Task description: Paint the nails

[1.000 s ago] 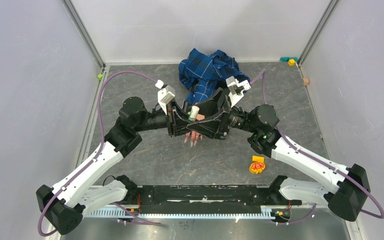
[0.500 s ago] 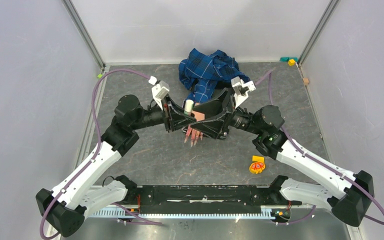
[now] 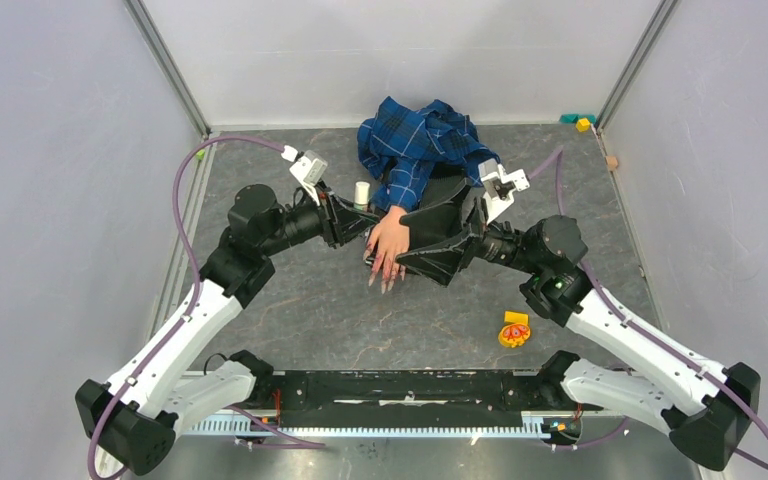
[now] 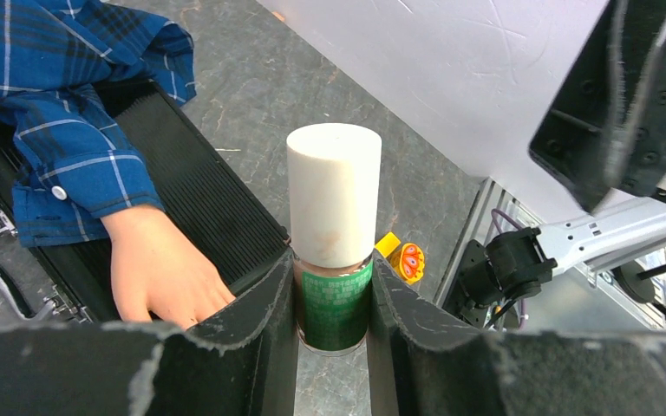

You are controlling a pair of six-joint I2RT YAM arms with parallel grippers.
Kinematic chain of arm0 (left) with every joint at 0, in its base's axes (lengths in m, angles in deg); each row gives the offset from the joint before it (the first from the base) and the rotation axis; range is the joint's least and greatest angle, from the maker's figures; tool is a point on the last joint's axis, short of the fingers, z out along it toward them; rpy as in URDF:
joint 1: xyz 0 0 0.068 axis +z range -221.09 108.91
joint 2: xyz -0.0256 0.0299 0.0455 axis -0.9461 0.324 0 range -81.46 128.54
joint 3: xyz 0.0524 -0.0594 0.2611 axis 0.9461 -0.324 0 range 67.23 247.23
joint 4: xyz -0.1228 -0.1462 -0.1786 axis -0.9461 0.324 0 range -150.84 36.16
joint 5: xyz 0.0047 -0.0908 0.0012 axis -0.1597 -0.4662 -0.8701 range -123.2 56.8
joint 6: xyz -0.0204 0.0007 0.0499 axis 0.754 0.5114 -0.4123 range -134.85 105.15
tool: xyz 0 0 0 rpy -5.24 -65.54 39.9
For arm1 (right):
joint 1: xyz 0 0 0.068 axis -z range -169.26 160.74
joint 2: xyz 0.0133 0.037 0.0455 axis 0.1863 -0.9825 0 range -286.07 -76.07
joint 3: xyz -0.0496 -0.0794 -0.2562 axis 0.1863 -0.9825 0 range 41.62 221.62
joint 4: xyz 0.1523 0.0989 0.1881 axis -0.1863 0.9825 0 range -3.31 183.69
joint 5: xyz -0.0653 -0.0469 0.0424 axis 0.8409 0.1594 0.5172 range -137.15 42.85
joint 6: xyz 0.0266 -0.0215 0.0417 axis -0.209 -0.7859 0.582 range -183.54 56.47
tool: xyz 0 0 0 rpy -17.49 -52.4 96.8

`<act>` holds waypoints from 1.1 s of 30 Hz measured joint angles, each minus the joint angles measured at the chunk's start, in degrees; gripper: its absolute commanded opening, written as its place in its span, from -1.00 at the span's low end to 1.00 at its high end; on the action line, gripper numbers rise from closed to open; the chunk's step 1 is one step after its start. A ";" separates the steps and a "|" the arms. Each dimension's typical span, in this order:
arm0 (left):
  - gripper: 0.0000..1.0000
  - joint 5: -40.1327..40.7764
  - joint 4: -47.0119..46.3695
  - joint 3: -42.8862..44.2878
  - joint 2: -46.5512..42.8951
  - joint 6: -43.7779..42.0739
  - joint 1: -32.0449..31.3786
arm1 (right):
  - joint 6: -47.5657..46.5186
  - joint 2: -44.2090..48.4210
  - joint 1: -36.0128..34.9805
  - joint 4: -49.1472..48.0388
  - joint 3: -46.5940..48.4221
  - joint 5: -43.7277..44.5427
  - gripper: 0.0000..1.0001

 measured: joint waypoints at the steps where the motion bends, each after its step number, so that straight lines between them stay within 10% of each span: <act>1: -0.96 0.31 0.02 0.00 -0.04 0.00 0.13 | 0.04 0.00 0.79 0.02 -0.42 -0.02 0.96; 33: -0.96 -16.55 -8.79 -1.01 1.75 2.89 -3.43 | 11.82 -13.77 4.87 -19.63 0.90 -2.99 0.96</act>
